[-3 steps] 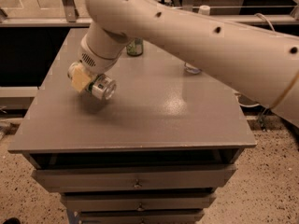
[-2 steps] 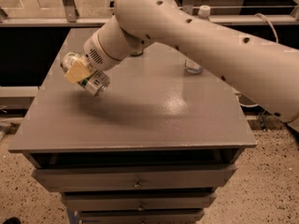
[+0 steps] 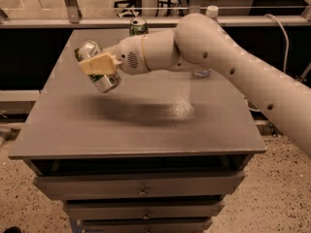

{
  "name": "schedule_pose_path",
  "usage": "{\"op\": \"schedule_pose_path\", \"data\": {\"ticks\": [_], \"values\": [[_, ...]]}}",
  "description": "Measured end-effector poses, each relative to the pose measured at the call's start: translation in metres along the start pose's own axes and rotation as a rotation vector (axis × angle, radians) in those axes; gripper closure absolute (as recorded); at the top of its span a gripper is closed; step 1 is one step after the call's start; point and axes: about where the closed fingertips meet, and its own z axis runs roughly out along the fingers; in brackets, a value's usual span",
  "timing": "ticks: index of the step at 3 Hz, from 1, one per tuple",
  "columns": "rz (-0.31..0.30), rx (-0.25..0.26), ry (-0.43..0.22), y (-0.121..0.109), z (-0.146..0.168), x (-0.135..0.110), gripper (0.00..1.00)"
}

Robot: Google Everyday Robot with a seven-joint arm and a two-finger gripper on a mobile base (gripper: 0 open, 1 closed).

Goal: Place 7up can upright

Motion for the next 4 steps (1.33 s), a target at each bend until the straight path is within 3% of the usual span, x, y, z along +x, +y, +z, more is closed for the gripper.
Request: {"op": "schedule_pose_path", "data": {"ticks": [1, 2, 3, 4], "values": [[-0.087, -0.050, -0.094, 0.003, -0.026, 0.007, 1.00], [-0.172, -0.056, -0.114, 0.006, -0.026, 0.007, 1.00], [-0.169, -0.065, -0.152, 0.010, -0.033, 0.007, 1.00], [-0.176, -0.078, -0.235, 0.013, -0.039, 0.013, 1.00]]}}
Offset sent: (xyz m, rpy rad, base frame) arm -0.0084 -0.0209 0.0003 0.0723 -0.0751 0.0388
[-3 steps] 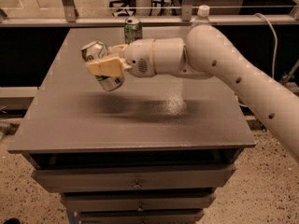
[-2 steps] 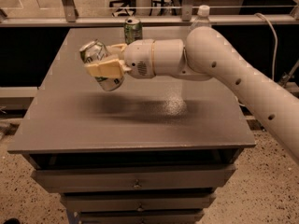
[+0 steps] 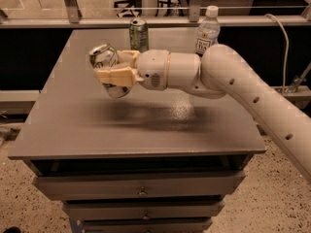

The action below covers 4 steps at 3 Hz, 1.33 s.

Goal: Place 7up can upright

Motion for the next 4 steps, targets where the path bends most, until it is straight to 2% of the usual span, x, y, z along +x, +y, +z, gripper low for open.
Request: {"op": "schedule_pose_path", "data": {"ticks": [1, 3, 4], "values": [[-0.039, -0.018, -0.047, 0.007, -0.008, 0.006, 1.00], [-0.139, -0.083, 0.012, 0.027, -0.015, 0.027, 1.00], [-0.124, -0.072, -0.017, 0.029, -0.019, 0.039, 1.00]]}}
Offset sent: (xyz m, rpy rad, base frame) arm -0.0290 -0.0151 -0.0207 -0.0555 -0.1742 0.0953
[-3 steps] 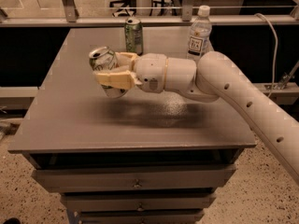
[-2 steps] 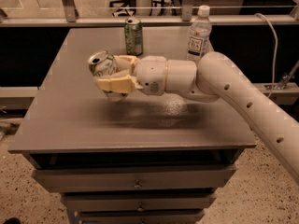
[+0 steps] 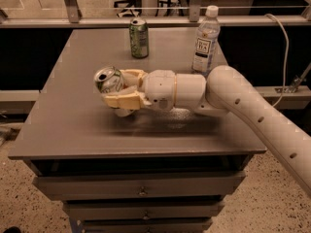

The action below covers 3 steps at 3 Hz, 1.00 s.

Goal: Place 7up can upright

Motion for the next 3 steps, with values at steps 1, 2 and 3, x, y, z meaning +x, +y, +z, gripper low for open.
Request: {"op": "schedule_pose_path", "data": {"ticks": [1, 2, 3], "values": [[0.043, 0.037, -0.032, 0.003, -0.007, 0.013, 0.86], [0.066, 0.072, -0.023, 0.004, -0.021, 0.022, 0.62], [0.073, 0.089, 0.005, 0.006, -0.033, 0.028, 0.32]]}}
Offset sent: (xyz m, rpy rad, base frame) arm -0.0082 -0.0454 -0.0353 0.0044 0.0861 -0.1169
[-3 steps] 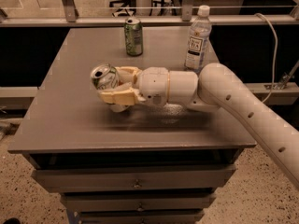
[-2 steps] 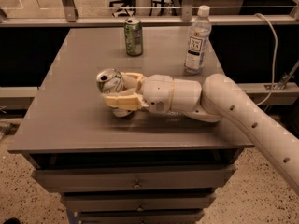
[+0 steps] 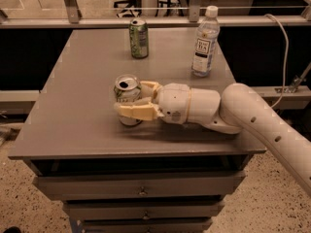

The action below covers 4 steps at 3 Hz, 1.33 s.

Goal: Place 7up can upright

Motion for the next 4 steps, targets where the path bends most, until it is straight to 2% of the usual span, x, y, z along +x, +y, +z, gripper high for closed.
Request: {"op": "schedule_pose_path", "data": {"ticks": [1, 2, 3, 4], "values": [[0.000, 0.000, 0.000, 0.000, 0.000, 0.000, 0.08], [-0.007, -0.004, 0.045, -0.005, -0.015, -0.001, 0.00], [-0.038, 0.015, 0.123, -0.015, -0.055, -0.016, 0.00], [-0.045, 0.001, 0.131, -0.012, -0.058, -0.020, 0.00]]}}
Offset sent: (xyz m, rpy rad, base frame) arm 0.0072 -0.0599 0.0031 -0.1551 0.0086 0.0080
